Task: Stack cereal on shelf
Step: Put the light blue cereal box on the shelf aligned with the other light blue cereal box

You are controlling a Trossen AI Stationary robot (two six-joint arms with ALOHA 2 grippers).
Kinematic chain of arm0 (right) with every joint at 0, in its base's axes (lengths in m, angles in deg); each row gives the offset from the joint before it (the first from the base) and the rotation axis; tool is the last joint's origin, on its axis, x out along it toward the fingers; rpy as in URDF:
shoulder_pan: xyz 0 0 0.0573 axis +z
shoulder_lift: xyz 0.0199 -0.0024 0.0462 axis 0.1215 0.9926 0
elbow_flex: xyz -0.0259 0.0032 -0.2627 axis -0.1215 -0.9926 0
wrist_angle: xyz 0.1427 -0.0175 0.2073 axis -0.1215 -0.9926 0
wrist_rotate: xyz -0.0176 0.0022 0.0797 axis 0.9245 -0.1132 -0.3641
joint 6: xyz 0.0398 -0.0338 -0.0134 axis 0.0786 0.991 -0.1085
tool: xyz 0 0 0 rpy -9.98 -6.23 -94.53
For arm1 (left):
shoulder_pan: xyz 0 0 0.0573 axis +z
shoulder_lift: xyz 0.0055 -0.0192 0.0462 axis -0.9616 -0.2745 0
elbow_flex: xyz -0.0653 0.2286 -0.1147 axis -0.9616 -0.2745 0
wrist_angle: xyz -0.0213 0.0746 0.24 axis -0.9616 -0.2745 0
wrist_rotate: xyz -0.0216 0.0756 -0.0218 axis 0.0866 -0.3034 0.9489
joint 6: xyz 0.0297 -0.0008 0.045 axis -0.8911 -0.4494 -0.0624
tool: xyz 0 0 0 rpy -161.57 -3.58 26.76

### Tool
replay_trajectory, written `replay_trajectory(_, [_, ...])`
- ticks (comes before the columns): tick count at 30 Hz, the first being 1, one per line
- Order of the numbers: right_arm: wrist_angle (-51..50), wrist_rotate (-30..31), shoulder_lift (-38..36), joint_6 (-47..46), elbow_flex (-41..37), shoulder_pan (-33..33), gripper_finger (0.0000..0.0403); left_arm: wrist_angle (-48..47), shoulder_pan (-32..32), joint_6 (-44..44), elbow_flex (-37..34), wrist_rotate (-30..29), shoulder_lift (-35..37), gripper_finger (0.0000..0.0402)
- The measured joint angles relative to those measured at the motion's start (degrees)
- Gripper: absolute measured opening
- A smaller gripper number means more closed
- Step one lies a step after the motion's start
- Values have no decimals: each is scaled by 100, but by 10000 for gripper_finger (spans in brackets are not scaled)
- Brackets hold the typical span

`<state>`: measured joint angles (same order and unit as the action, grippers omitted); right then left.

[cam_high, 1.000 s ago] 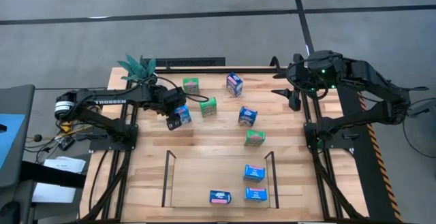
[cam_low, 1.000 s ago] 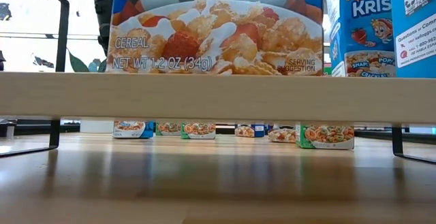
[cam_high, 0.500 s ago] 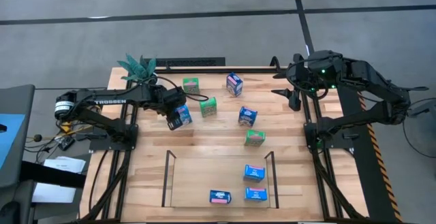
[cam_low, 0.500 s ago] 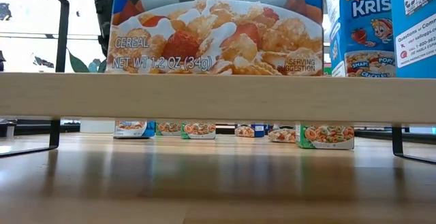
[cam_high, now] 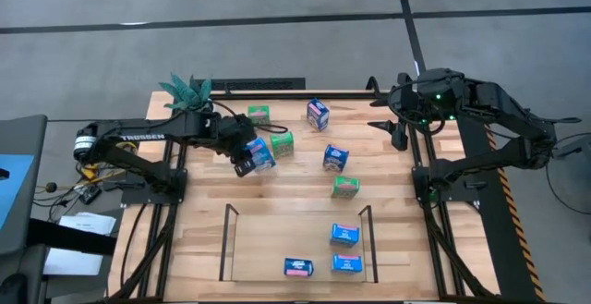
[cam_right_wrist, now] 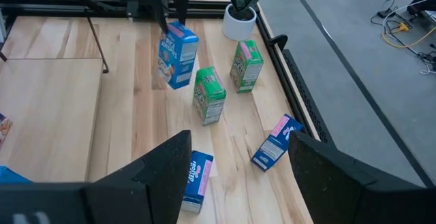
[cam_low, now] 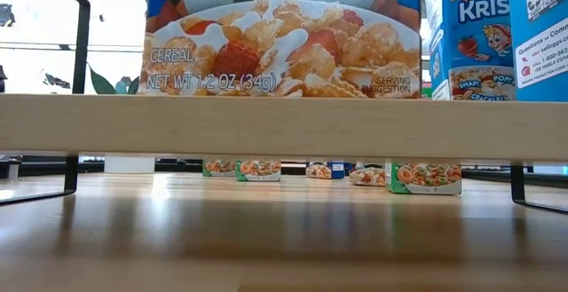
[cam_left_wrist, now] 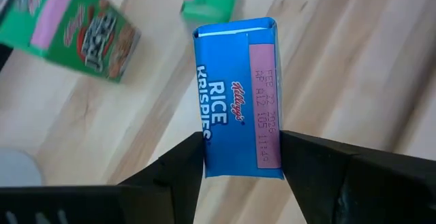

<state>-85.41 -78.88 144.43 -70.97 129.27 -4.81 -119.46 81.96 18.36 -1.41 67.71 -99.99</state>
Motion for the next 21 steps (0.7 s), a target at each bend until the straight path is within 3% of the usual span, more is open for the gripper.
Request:
replay_trajectory(6, [1, 1, -2, -12, 2, 0, 270, 312, -534, 68, 570, -58, -2, 173])
replay_trajectory(11, [2, 2, -2, -102, 2, 0, 270, 546, -1089, 225, 1164, -543, -146, 173])
replay_trajectory(21, [0, -2, -2, -214, 4, 0, 270, 292, -1857, -248, 3218, -813, -1945, 173])
